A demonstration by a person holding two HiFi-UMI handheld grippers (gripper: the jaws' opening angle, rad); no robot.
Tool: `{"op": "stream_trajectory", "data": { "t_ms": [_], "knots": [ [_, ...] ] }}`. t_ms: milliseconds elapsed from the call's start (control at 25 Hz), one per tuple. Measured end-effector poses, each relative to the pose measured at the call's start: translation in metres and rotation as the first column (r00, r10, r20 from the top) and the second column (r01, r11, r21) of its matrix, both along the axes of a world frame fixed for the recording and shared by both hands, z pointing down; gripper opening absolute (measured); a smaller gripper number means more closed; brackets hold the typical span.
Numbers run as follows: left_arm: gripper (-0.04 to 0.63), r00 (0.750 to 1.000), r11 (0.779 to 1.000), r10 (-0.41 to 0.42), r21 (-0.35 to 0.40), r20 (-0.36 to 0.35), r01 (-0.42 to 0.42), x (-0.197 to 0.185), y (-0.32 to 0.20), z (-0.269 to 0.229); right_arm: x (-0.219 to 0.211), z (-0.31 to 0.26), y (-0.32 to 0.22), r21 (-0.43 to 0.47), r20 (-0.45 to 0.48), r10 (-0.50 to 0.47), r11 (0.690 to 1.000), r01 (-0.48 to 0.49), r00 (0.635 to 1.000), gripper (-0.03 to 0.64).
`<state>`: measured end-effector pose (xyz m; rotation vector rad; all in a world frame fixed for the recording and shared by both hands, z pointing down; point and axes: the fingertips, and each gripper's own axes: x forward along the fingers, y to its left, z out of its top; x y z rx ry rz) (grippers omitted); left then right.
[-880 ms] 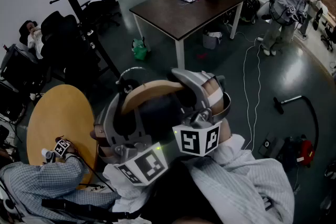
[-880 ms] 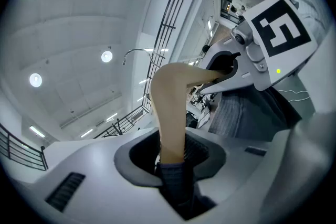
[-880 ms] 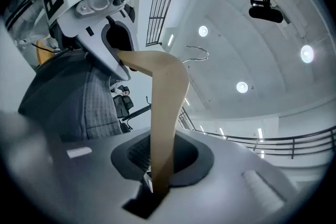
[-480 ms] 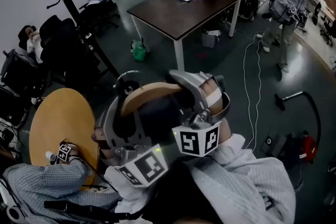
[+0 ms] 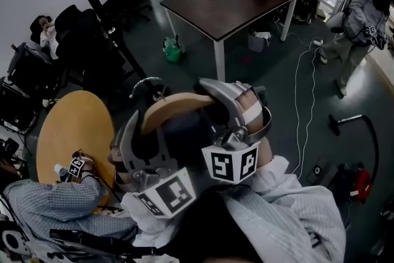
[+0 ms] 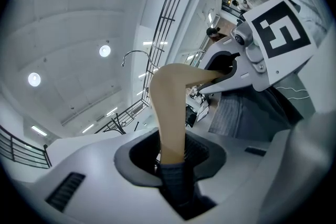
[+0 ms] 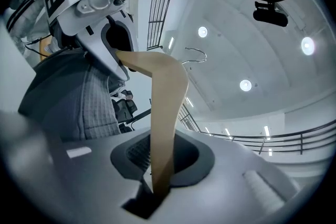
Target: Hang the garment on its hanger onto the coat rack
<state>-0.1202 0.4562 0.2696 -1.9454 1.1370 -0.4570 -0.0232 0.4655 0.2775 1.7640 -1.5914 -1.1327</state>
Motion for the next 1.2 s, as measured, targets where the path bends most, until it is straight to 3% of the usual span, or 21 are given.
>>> {"op": "stream_trajectory", "data": {
  "t_ms": [320,840,1200],
  "knots": [
    [0.106,0.999,0.999,-0.032,-0.036,0.012,0.033,0.009,-0.063,0.017,0.009,0.014,-0.066,-0.022,0.003,-0.031,0.999,0.031,1.000,0.058],
    [0.106,1.000,1.000,-0.021,0.000,-0.014,0.021,0.032,-0.286,-0.002,0.032,-0.004,-0.288,0.019,0.005,-0.032,0.999,0.032,0.999,0.057],
    [0.106,0.997,0.997,-0.072,-0.010,-0.014,0.072,0.046,-0.402,0.014,0.046,0.012,-0.410,-0.004,0.010,-0.092,0.996,0.092,0.996,0.058]
  ]
}}
